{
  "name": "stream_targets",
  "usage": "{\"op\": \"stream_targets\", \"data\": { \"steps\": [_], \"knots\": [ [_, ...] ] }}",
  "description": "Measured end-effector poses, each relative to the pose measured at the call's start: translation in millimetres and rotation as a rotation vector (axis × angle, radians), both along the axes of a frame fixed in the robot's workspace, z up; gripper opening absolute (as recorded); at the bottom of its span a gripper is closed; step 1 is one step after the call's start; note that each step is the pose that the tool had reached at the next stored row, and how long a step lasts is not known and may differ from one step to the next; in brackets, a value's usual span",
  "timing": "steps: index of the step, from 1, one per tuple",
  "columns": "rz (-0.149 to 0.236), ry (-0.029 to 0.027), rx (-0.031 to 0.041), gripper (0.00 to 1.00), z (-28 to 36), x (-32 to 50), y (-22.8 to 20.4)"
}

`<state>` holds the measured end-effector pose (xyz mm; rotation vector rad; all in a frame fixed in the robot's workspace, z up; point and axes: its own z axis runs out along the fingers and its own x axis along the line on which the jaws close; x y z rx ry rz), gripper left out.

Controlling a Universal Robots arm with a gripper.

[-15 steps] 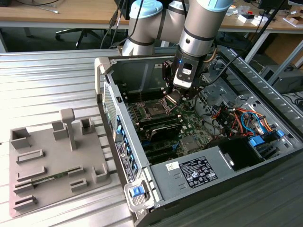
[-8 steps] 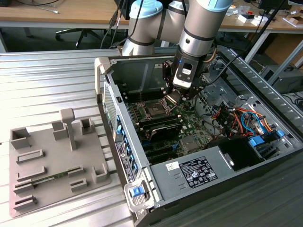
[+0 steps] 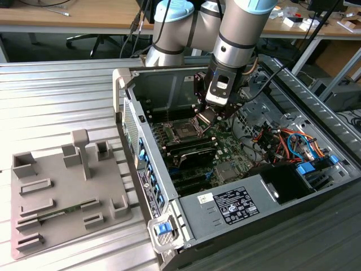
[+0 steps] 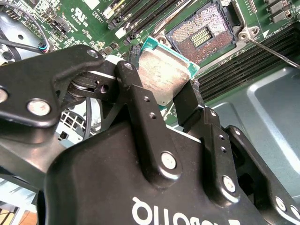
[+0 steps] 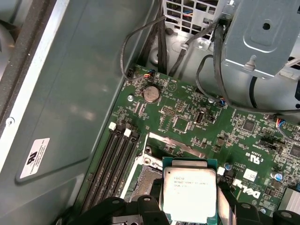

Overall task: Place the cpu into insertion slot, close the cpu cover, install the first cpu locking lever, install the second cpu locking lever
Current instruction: 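Place the cpu into insertion slot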

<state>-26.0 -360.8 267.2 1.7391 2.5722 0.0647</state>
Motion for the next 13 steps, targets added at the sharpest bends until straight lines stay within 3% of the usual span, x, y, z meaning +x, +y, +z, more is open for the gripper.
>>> {"op": "stream_targets", "data": {
  "steps": [13],
  "knots": [
    [-0.041,0.0000,0.0000,0.54,-1.3,0.0,0.0]
  ]
}}
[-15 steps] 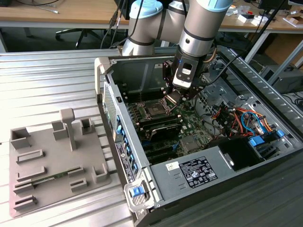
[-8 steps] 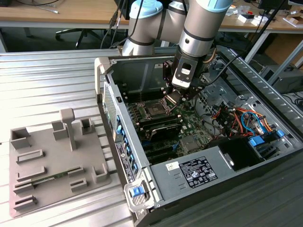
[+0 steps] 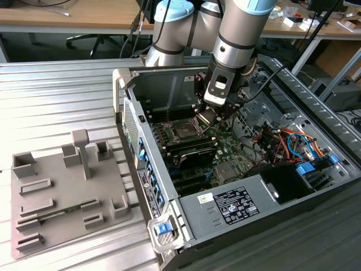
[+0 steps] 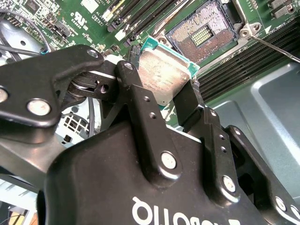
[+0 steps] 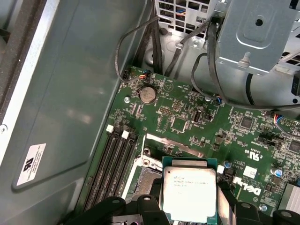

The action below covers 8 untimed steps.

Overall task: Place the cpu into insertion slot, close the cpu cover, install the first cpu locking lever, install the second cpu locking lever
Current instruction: 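Place the cpu into insertion slot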

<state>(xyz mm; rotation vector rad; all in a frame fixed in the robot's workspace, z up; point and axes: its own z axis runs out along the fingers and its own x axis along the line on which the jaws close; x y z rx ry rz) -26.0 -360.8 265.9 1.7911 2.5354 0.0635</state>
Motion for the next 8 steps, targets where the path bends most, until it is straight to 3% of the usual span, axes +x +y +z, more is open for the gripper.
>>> {"op": "stream_targets", "data": {
  "steps": [8],
  "knots": [
    [-0.008,0.0000,0.0000,0.54,-0.2,0.0,0.0]
  ]
}}
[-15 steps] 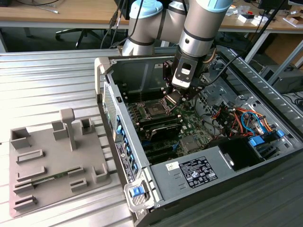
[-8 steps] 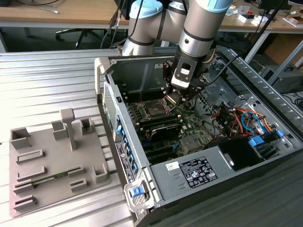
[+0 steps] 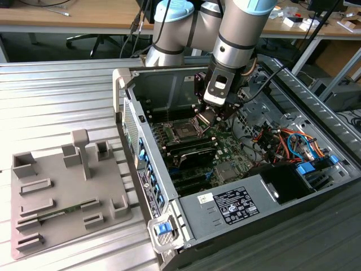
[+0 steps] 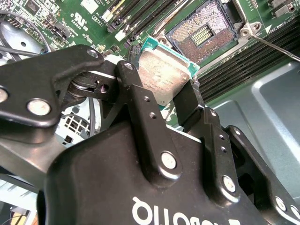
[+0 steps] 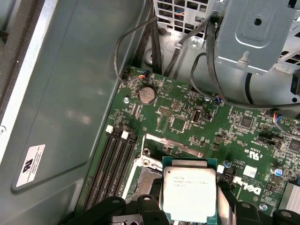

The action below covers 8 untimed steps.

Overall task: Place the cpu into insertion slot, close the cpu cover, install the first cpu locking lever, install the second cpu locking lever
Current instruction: 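Place the cpu into insertion slot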

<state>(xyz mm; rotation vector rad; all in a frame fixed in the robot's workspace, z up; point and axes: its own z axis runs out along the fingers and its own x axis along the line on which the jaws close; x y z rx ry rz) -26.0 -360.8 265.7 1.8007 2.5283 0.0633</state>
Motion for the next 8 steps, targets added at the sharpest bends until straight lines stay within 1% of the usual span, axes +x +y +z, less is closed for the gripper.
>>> {"op": "stream_targets", "data": {
  "steps": [8],
  "knots": [
    [-0.009,0.0000,0.0000,0.54,-0.3,0.0,0.0]
  ]
}}
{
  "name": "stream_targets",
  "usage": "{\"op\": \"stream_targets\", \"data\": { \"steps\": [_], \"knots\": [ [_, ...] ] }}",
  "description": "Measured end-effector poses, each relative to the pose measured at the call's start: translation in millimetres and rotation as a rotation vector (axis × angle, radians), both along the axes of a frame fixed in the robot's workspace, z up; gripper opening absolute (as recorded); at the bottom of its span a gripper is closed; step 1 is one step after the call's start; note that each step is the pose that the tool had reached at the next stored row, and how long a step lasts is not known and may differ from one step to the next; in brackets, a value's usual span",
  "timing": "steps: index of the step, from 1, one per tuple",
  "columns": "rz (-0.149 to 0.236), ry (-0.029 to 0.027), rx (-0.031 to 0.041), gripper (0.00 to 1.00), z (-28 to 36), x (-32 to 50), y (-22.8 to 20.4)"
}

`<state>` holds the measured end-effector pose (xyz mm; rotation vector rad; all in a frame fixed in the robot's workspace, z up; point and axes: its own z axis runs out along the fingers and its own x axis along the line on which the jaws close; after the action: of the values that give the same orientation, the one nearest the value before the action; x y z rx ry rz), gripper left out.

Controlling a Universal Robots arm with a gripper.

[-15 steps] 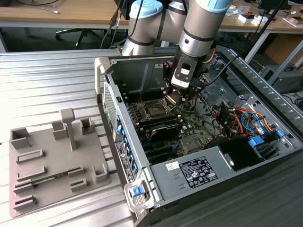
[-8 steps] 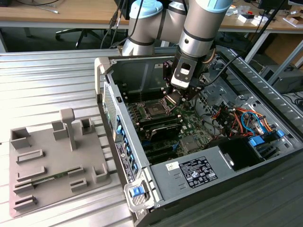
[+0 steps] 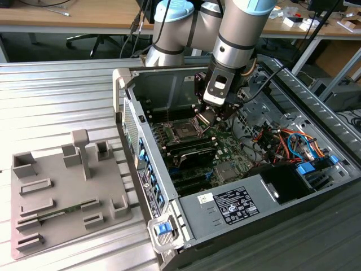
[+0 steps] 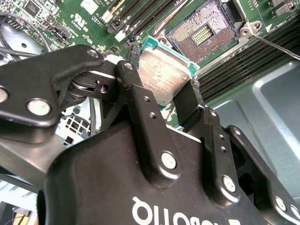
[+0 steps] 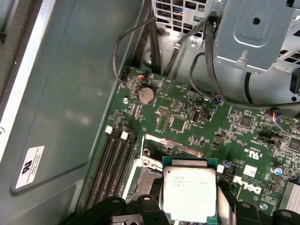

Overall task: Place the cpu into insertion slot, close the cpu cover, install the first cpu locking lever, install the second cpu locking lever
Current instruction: 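Place the cpu into insertion slot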

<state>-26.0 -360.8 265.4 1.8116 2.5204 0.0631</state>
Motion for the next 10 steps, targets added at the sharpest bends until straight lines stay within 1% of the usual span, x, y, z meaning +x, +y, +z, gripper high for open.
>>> {"op": "stream_targets", "data": {
  "steps": [10],
  "knots": [
    [-0.010,0.0000,0.0000,0.54,-0.3,0.0,0.0]
  ]
}}
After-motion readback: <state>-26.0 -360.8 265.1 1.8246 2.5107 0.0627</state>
